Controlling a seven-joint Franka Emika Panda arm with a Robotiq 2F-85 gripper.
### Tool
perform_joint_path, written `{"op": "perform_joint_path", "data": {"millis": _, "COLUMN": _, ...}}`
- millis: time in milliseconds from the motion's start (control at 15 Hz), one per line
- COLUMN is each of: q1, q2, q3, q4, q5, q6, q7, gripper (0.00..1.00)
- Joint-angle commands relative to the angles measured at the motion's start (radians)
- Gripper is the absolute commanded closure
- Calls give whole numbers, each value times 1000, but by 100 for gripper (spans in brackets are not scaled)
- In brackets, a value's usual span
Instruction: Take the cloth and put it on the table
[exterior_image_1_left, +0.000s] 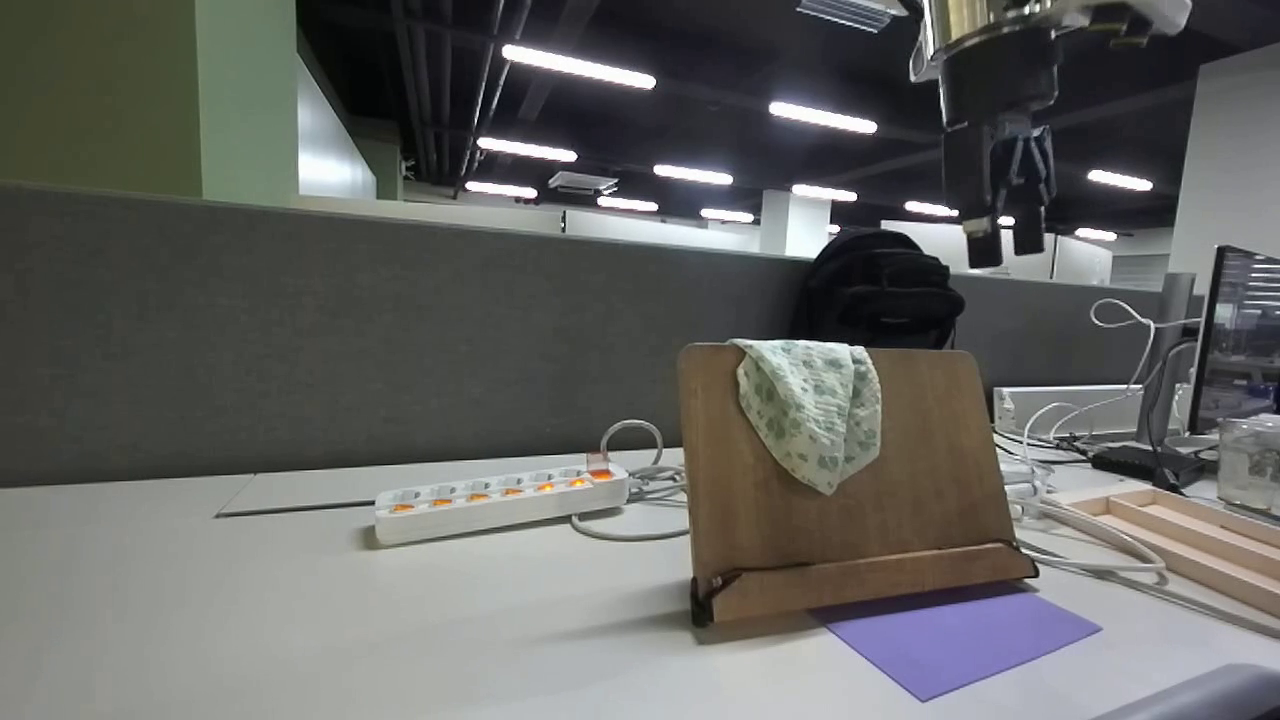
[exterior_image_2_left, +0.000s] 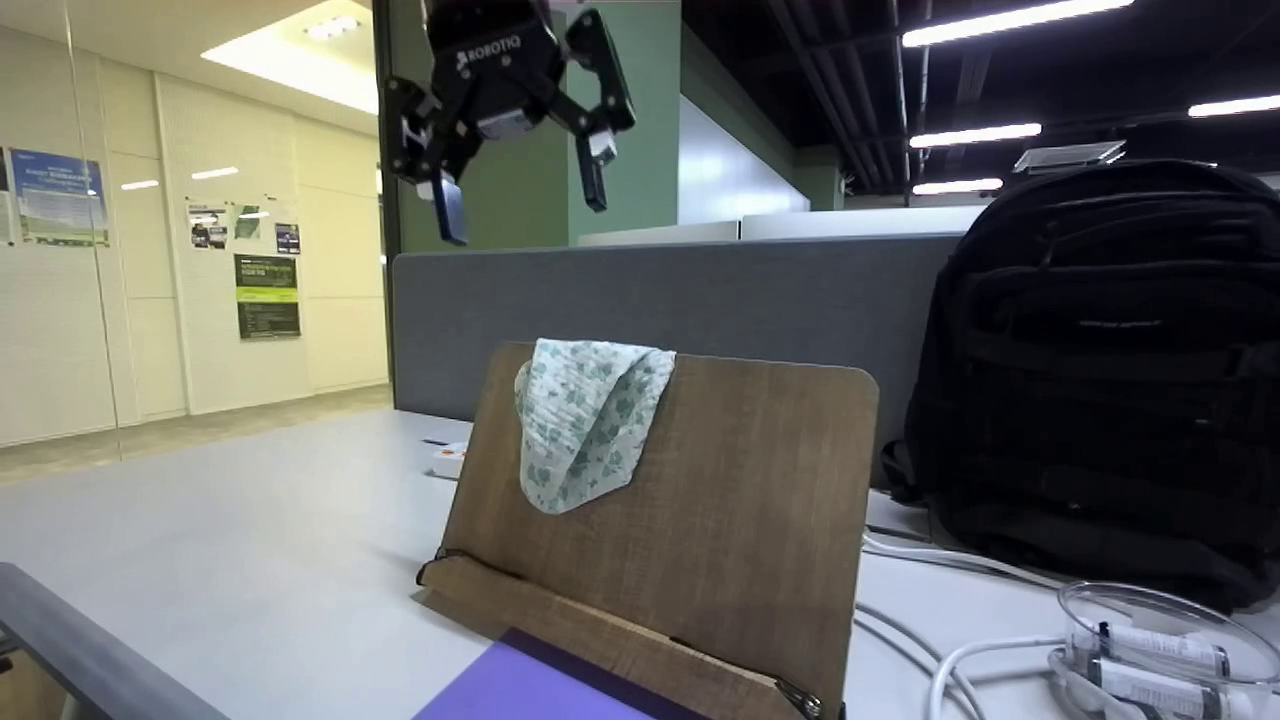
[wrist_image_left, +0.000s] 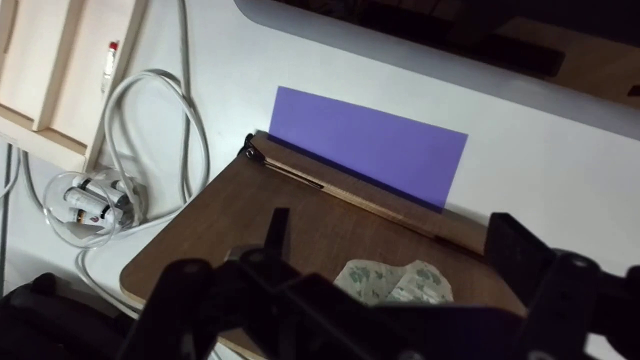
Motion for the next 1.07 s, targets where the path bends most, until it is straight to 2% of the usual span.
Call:
{"op": "perform_joint_path", "data": {"millis": 0, "q1": 25, "q2": 133, "q3": -70, "q4": 61, "q5": 129, "q6": 109, "q7": -30, "gripper": 0}}
{"op": "perform_joint_path", "data": {"millis": 267, "q1": 32, "q2": 221, "q3": -97, "q4": 86, "q5": 257, "q6": 269, "q7": -94, "gripper": 0}}
{"op": "perform_joint_path", "data": {"millis": 400, "q1": 30, "q2": 274, "q3": -92, "q4": 99, "q5": 282, "q6": 348, "q7": -113, "gripper": 0}}
{"op": "perform_joint_path", "data": {"millis": 467, "q1": 25, "q2": 294, "q3": -83, "q4": 106, "q5": 284, "q6": 362, "q7": -103, "gripper": 0}}
{"op": "perform_joint_path", "data": {"millis": 533, "q1": 12, "q2": 243, "q3": -76, "q4": 66, "q5": 266, "q6": 342, "q7": -106, "gripper": 0}}
{"op": "perform_joint_path", "data": {"millis": 733, "q1": 12, "q2": 288, "q3": -73, "q4": 83, "q5": 275, "q6": 368, "q7": -106, "gripper": 0}}
{"op": "perform_joint_path", "data": {"millis": 1000, "q1": 4, "q2": 313, "q3": -56, "q4": 78, "q5": 232, "q6": 432, "q7": -89, "gripper": 0}}
